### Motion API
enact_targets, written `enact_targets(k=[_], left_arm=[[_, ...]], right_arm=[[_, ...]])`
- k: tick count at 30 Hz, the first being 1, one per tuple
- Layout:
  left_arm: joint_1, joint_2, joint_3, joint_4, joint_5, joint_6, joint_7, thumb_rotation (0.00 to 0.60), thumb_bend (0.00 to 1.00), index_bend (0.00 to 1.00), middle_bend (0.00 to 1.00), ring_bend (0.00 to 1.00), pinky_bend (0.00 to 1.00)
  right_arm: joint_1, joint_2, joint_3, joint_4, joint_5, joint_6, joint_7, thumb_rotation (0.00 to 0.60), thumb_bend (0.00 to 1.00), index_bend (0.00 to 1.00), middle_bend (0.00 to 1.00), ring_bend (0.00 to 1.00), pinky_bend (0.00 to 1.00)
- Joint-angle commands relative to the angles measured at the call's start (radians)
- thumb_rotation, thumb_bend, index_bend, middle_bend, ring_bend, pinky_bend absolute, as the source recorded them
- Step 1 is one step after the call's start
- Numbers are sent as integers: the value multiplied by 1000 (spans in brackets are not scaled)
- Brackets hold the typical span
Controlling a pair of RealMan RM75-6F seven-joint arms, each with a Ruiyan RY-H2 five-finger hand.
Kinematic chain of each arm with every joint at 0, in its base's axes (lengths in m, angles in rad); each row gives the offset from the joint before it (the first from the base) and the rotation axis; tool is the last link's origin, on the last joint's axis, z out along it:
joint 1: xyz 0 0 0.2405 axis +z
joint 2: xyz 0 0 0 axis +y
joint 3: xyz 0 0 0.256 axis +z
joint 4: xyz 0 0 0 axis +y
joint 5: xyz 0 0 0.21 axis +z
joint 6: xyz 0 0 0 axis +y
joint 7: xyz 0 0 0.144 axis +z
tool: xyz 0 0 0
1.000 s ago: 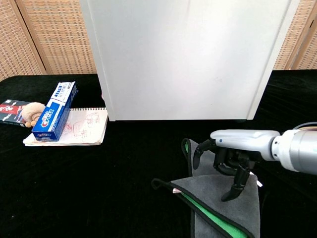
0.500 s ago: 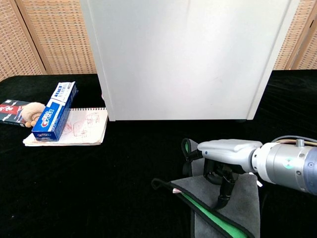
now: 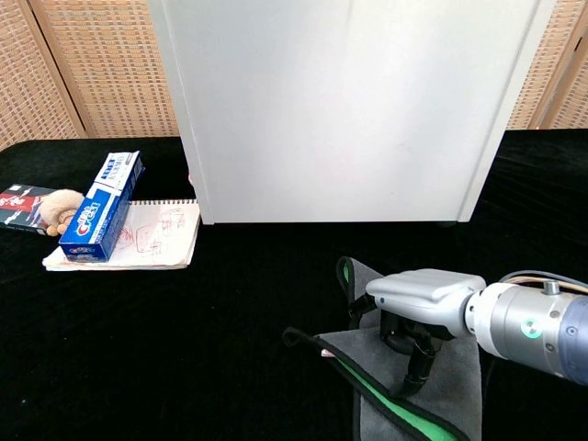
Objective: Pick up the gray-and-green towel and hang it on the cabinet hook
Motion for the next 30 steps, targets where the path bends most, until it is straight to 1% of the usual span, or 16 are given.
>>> enact_targets(k=[1, 3, 5, 8, 11, 17, 21, 27, 30], left_arm=[[-1, -2, 0, 0, 0, -2, 3, 600, 0, 0, 0, 0, 0], [-2, -3, 0, -1, -1, -4, 5, 600, 0, 0, 0, 0, 0], [-3, -4, 0, -1, -1, -4, 9, 600, 0, 0, 0, 0, 0], [-3, -5, 1, -2, -2, -4, 13, 600, 0, 0, 0, 0, 0], [-3, -6, 1, -3, -2, -5, 16, 600, 0, 0, 0, 0, 0], [-4, -6, 3, -5, 0, -6, 18, 600, 0, 0, 0, 0, 0], [-3, -5, 4, -6, 3, -4, 15, 600, 0, 0, 0, 0, 0], [-1, -3, 8, -10, 14, 2, 12, 600, 0, 0, 0, 0, 0], [2, -1, 10, -12, 20, 7, 10, 600, 0, 0, 0, 0, 0]], right_arm=[[-8, -3, -2, 6, -19, 1, 14, 600, 433, 482, 911, 908, 1000], [-16, -3, -5, 11, -42, 2, 30, 600, 466, 511, 912, 910, 1000], [-24, -3, -8, 17, -67, 3, 48, 600, 540, 551, 916, 912, 1000], [-38, -2, -10, 24, -109, 6, 81, 600, 625, 603, 920, 914, 1000], [-50, 4, -8, 24, -144, 8, 114, 600, 659, 657, 924, 915, 1000], [-72, 36, 10, -3, -209, 24, 187, 600, 665, 745, 941, 919, 1000], [-93, 77, 39, -46, -254, 47, 269, 600, 665, 755, 953, 924, 1000], [-116, 160, 98, -125, -283, 77, 379, 600, 665, 756, 959, 931, 1000], [-127, 205, 130, -168, -284, 82, 440, 600, 666, 760, 991, 977, 1000]])
